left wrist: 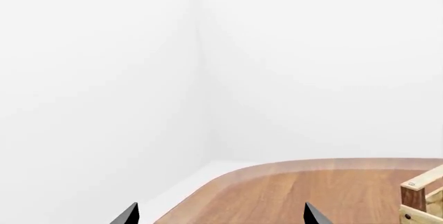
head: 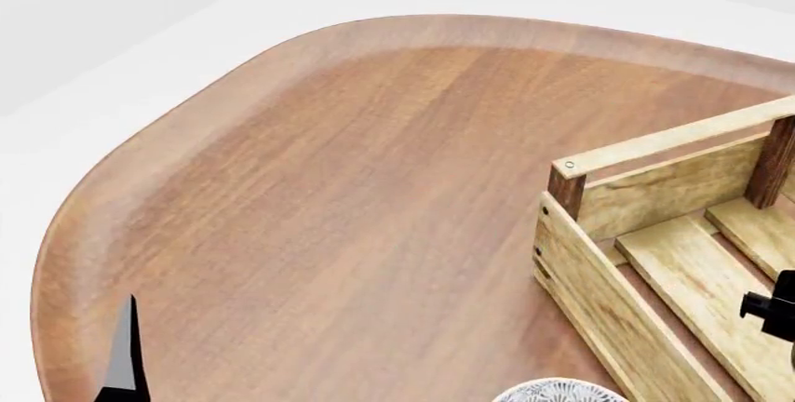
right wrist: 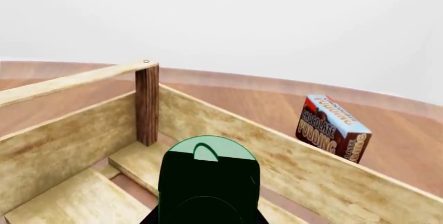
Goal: Pick up the salad dressing and put it in the tray.
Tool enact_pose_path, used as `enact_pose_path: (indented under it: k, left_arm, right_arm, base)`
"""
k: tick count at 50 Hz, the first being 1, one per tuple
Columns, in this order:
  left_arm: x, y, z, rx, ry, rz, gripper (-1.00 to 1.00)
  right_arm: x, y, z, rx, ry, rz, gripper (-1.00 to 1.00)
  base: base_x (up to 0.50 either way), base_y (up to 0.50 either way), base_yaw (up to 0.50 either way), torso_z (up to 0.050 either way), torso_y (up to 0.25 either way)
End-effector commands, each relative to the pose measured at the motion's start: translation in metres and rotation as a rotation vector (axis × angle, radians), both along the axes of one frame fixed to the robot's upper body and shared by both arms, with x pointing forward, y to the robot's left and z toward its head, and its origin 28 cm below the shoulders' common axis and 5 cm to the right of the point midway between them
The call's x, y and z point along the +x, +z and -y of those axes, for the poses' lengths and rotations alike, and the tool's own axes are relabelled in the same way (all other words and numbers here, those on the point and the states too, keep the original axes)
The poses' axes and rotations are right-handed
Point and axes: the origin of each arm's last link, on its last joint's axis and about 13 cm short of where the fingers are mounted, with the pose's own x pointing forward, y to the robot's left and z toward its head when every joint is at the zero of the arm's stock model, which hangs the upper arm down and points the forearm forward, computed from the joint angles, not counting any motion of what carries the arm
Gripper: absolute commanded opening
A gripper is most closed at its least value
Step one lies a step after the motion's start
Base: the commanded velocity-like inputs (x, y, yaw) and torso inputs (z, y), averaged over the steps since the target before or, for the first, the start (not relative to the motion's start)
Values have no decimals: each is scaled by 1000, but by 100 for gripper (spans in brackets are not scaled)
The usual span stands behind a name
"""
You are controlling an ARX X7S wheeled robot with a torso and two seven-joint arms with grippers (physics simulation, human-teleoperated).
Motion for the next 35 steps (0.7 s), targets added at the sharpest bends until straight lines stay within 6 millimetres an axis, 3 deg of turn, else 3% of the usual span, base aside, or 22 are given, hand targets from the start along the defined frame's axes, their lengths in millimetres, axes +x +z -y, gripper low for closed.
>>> enact_pose_path:
  k: [1, 29, 30, 35]
  left_arm:
    - [2, 1, -1, 6, 11, 10, 100]
    - [2, 3, -1, 9, 8, 16, 100]
    - [2, 3, -1, 10, 8, 16, 100]
    - [1, 4, -1, 8, 7, 19, 100]
  right_arm:
    - [2, -3, -7, -3, 38, -12, -100]
    - [-1, -7, -7, -6, 35, -8, -100]
    - [-1, -7, -7, -6, 34, -8, 100]
    - [-1, -5, -4, -12, 27, -8, 100]
  base:
    - [0, 0, 0, 0, 0]
    - [0, 0, 0, 0, 1]
    - [0, 0, 0, 0, 0]
    - [0, 0, 0, 0, 0]
